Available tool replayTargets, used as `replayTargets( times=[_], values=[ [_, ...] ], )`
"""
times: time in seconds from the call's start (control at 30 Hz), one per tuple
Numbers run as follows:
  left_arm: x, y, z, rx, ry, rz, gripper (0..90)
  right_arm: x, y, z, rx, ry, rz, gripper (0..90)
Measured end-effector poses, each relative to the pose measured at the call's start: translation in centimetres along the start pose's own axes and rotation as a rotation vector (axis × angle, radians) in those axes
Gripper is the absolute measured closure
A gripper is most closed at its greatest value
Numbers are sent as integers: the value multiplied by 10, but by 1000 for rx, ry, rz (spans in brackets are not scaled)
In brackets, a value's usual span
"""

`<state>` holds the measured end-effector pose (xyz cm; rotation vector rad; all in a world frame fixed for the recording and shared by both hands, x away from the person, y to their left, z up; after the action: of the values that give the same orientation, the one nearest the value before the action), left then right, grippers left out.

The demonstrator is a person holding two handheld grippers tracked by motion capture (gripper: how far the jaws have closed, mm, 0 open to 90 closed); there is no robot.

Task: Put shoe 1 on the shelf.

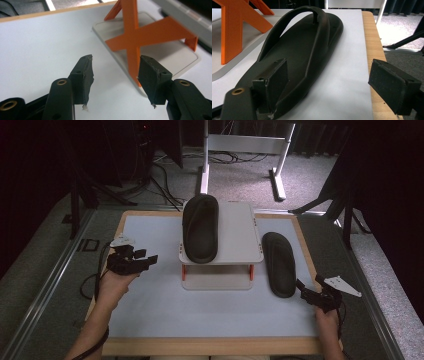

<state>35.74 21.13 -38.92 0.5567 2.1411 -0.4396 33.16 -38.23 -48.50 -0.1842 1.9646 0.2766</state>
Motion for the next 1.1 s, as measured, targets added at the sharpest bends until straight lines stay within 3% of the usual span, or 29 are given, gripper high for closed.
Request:
replayTargets(
  times=[0.13,0.27,0.5,0.6,0.73,0.93,1.1],
  values=[
    [15,3,4,-10,3,-5,450,0,0,0,0,0,0,153],
    [27,3,7,-61,11,22,400,0,0,0,1,0,-1,153],
    [46,10,8,-25,-20,-21,355,0,0,0,1,0,-3,154],
    [58,10,12,-63,-44,3,264,0,0,0,1,-1,-3,153],
    [74,12,18,-146,-68,22,129,0,1,0,1,-1,-5,154],
    [89,20,15,-180,-132,-35,117,0,1,0,2,0,-5,154],
    [99,22,11,-209,-169,-31,117,0,1,0,2,1,-6,154]
  ],
)
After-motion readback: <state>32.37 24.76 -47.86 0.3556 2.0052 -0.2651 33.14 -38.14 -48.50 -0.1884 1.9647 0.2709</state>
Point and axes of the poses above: each handheld gripper's, and its own axes: z roughly forward along the jaws, x roughly out of its underside, y roughly to its left, the point moved 2 cm from there along z, roughly forward along the jaws, and after that the axes turned 3 degrees about z, right-handed, at the moved point
